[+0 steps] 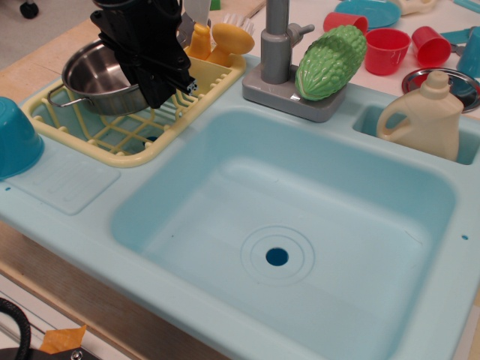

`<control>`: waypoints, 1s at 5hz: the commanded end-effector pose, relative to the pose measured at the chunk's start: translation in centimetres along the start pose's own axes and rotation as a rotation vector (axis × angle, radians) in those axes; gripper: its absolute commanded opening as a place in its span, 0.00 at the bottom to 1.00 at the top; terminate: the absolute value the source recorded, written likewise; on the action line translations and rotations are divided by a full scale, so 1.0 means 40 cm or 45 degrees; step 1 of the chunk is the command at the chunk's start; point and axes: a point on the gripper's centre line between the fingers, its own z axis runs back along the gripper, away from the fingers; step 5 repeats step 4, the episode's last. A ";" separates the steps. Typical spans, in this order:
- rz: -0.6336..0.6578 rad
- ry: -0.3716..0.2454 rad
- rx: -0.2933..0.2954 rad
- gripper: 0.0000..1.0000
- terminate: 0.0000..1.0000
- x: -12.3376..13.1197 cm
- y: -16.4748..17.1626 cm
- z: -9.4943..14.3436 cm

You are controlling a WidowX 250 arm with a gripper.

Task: Put pot or pan from sink into drying rack

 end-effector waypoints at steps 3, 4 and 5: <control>-0.036 -0.047 -0.005 1.00 0.00 0.024 0.023 0.016; -0.036 -0.047 -0.005 1.00 1.00 0.024 0.023 0.016; -0.036 -0.047 -0.005 1.00 1.00 0.024 0.023 0.016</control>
